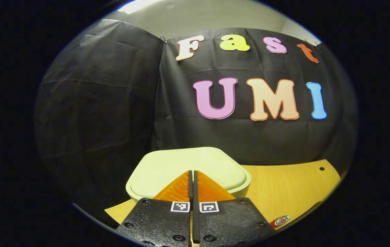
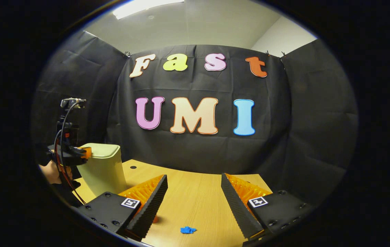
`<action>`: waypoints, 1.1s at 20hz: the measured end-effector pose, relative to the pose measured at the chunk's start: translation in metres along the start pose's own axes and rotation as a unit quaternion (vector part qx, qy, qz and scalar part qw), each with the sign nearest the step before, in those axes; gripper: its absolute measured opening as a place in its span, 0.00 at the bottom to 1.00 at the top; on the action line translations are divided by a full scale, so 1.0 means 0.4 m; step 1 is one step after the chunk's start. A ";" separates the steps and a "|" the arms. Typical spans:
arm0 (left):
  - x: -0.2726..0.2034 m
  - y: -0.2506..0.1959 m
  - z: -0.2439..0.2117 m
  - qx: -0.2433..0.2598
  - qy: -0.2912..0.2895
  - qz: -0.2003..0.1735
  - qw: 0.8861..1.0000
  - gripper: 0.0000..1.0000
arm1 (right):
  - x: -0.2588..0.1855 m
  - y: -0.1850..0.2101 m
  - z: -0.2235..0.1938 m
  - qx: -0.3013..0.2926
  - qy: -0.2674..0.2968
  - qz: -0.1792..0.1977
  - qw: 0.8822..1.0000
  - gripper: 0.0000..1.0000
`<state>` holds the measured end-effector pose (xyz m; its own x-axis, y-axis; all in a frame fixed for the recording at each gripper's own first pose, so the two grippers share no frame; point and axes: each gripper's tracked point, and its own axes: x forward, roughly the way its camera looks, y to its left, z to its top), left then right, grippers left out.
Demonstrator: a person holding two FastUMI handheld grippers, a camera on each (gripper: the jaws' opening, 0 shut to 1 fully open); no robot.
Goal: Press the lid of the desktop garbage bin to open it, pick up the crumpled paper on the desktop and throw it into the bin, then pick up the pop can on the desktop and drop it into the bin, and finally close the garbage bin lid.
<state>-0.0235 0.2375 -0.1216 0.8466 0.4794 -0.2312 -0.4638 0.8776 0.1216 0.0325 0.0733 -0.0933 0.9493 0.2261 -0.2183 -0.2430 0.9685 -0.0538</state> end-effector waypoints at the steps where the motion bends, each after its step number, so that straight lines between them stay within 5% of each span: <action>1: -0.009 -0.002 0.000 0.000 0.003 -0.002 1.000 0.00 | 0.008 0.000 -0.007 -0.005 0.004 0.004 1.000 0.98; 7: -0.083 -0.071 0.115 -0.001 -0.062 -0.065 0.996 0.08 | 0.072 -0.008 -0.088 -0.015 0.039 0.018 0.999 0.99; 11: -0.133 -0.091 0.157 -0.016 -0.072 -0.081 0.994 0.67 | 0.121 -0.010 -0.198 -0.036 0.083 0.029 0.996 0.97; 12: -0.149 -0.088 0.169 -0.016 -0.080 -0.079 0.994 0.72 | 0.132 -0.012 -0.232 -0.039 0.096 0.031 0.994 0.99; 22: -0.264 -0.032 0.205 0.005 -0.104 -0.061 0.993 0.77 | 0.228 0.006 -0.504 -0.063 0.208 0.054 0.975 0.99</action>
<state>-0.0856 0.1759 -0.0196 0.9325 0.3588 -0.0407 -0.3523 0.9289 0.1144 0.0783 0.0754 -0.3097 0.7605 0.2378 -0.6043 -0.3841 0.9150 -0.1233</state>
